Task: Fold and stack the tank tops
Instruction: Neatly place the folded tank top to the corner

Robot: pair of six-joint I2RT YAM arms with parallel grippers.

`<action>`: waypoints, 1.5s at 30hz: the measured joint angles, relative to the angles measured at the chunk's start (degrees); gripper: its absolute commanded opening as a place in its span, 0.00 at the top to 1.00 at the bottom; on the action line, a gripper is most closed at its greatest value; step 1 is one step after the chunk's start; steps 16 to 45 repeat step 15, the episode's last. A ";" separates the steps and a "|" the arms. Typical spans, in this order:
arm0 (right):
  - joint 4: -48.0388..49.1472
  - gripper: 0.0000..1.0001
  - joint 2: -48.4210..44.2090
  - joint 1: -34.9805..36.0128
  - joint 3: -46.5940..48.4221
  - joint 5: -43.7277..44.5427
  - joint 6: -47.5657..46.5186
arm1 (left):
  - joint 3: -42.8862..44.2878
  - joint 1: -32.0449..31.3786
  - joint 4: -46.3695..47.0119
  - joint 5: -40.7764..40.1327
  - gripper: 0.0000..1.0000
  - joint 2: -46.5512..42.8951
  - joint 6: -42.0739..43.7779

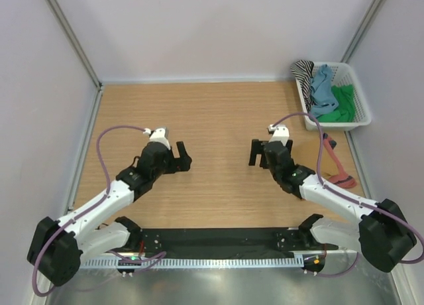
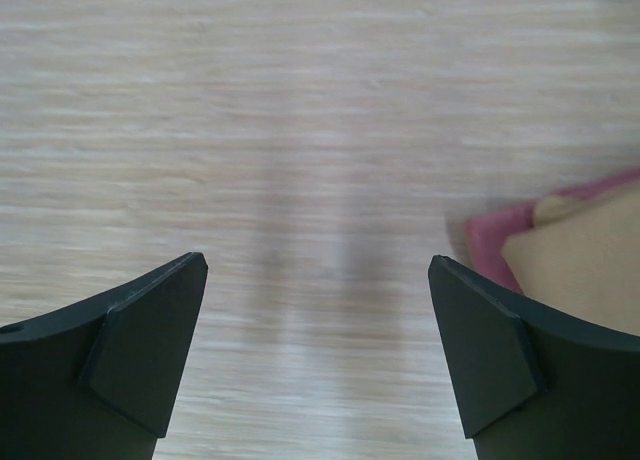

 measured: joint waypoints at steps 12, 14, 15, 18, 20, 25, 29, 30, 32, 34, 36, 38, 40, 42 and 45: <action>7.02 0.00 -0.17 -0.24 -7.10 7.50 3.52 | -8.68 0.00 7.30 -0.26 0.01 -7.34 2.75; 6.62 0.00 0.44 -0.24 -6.99 9.01 4.35 | -8.68 0.00 7.56 -0.26 0.01 -7.34 2.75; 6.29 0.00 0.57 -0.26 -6.99 9.75 4.66 | -8.68 0.00 7.63 -0.24 0.00 -7.34 2.75; 6.29 0.00 0.57 -0.26 -6.99 9.75 4.66 | -8.68 0.00 7.63 -0.24 0.00 -7.34 2.75; 6.29 0.00 0.57 -0.26 -6.99 9.75 4.66 | -8.68 0.00 7.63 -0.24 0.00 -7.34 2.75; 6.29 0.00 0.57 -0.26 -6.99 9.75 4.66 | -8.68 0.00 7.63 -0.24 0.00 -7.34 2.75; 6.29 0.00 0.57 -0.26 -6.99 9.75 4.66 | -8.68 0.00 7.63 -0.24 0.00 -7.34 2.75; 6.29 0.00 0.57 -0.26 -6.99 9.75 4.66 | -8.68 0.00 7.63 -0.24 0.00 -7.34 2.75; 6.29 0.00 0.57 -0.26 -6.99 9.75 4.66 | -8.68 0.00 7.63 -0.24 0.00 -7.34 2.75; 6.29 0.00 0.57 -0.26 -6.99 9.75 4.66 | -8.68 0.00 7.63 -0.24 0.00 -7.34 2.75; 6.29 0.00 0.57 -0.26 -6.99 9.75 4.66 | -8.68 0.00 7.63 -0.24 0.00 -7.34 2.75; 6.29 0.00 0.57 -0.26 -6.99 9.75 4.66 | -8.68 0.00 7.63 -0.24 0.00 -7.34 2.75; 6.29 0.00 0.57 -0.26 -6.99 9.75 4.66 | -8.68 0.00 7.63 -0.24 0.00 -7.34 2.75; 6.29 0.00 0.57 -0.26 -6.99 9.75 4.66 | -8.68 0.00 7.63 -0.24 0.00 -7.34 2.75; 6.29 0.00 0.57 -0.26 -6.99 9.75 4.66 | -8.68 0.00 7.63 -0.24 0.00 -7.34 2.75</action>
